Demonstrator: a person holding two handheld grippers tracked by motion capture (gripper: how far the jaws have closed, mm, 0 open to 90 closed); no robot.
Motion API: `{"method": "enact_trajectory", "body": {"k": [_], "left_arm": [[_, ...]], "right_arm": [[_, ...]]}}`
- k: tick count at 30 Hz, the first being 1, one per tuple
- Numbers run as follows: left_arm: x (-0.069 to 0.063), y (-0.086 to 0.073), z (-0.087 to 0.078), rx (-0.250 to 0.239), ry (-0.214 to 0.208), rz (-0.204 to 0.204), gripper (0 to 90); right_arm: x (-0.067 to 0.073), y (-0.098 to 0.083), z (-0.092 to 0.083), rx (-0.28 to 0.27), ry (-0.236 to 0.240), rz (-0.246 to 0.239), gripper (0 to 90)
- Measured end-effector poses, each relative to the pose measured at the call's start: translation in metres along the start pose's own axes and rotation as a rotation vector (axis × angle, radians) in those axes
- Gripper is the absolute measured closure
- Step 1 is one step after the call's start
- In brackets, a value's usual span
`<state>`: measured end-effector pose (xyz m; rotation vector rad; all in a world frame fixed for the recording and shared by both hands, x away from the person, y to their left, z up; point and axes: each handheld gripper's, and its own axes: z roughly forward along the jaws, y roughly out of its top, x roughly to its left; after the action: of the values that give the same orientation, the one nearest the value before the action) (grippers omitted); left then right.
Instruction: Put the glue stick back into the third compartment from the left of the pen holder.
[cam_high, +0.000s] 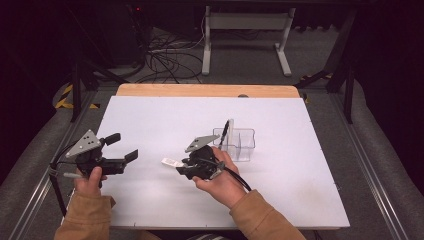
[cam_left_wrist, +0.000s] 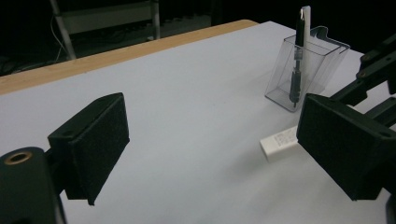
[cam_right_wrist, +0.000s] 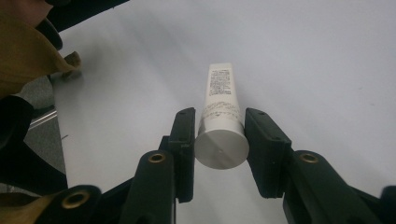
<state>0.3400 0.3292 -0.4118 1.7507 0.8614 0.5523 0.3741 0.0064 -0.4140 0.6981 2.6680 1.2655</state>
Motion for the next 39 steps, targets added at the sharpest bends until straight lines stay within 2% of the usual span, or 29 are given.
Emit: {"method": "enact_trajectory", "body": {"k": [13, 18, 39], "left_arm": [[0.000, -0.001, 0.001, -0.001, 0.003, 0.000, 10.0], [0.000, -0.001, 0.000, -0.001, 0.003, 0.000, 10.0], [0.000, -0.001, -0.001, 0.000, 0.002, 0.000, 10.0]], "right_arm": [[-0.009, -0.002, -0.049, -0.022, -0.053, -0.012, 66.0], [-0.013, -0.003, -0.065, -0.035, -0.063, -0.002, 66.0], [-0.031, -0.016, -0.116, -0.061, -0.123, 0.029, 65.9]]}}
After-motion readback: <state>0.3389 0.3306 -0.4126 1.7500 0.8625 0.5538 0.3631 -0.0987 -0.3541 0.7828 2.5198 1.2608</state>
